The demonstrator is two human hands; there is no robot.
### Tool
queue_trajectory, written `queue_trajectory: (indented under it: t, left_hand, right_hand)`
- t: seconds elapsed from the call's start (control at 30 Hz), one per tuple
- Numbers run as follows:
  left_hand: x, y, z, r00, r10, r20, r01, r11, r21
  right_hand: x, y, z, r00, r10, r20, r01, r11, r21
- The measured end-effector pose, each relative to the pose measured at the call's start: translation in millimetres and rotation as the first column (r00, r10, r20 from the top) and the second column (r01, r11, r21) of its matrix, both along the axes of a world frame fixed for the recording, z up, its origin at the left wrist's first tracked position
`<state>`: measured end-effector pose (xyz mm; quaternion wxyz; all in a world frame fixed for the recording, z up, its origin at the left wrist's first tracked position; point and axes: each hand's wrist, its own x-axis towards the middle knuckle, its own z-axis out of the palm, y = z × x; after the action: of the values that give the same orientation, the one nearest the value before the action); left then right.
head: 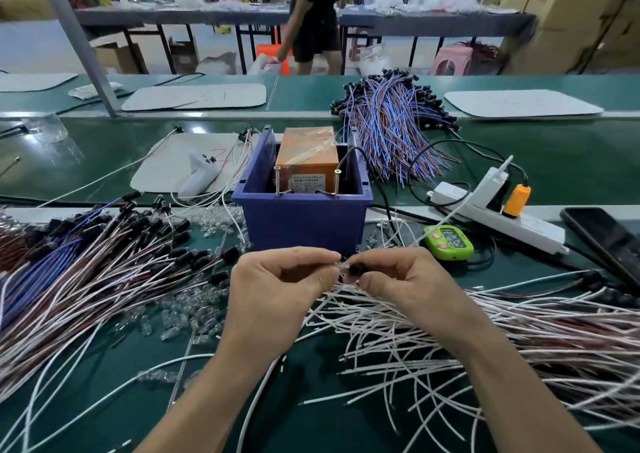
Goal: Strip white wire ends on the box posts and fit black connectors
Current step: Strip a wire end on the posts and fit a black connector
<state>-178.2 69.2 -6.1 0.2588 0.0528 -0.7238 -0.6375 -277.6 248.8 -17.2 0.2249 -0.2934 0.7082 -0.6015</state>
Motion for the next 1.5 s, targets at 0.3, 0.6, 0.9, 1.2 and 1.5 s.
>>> queue_trajectory:
  t: [0.3, 0.6, 0.9, 1.2, 1.5]
  left_hand:
    - [3, 1, 3, 0.999, -0.020, -0.048, 0.018, 0.999, -0.042]
    - [7, 6, 6, 0.998, -0.037, -0.056, 0.028, 0.986, -0.166]
    - [11, 11, 2, 0.996, 0.070, -0.059, -0.088, 0.914, -0.397]
    - [9, 12, 0, 0.994, 0.112, 0.003, -0.100, 0.896, -0.433]
    - [8, 14, -5, 0.992, 0.126, 0.030, -0.107, 0.930, -0.352]
  right_hand:
    - [-4, 14, 6, 0.986, 0.146, 0.084, -0.135, 0.984, -0.115]
    - [-5, 13, 5, 0.988, 0.112, 0.111, -0.099, 0.989, -0.114]
    - [-3, 5, 2, 0.998, 0.056, 0.024, -0.055, 0.998, -0.036]
    - [0, 5, 9, 0.978, -0.003, -0.207, 0.029, 0.992, 0.123]
    - [4, 5, 11, 0.961, -0.072, -0.267, 0.112, 0.984, 0.139]
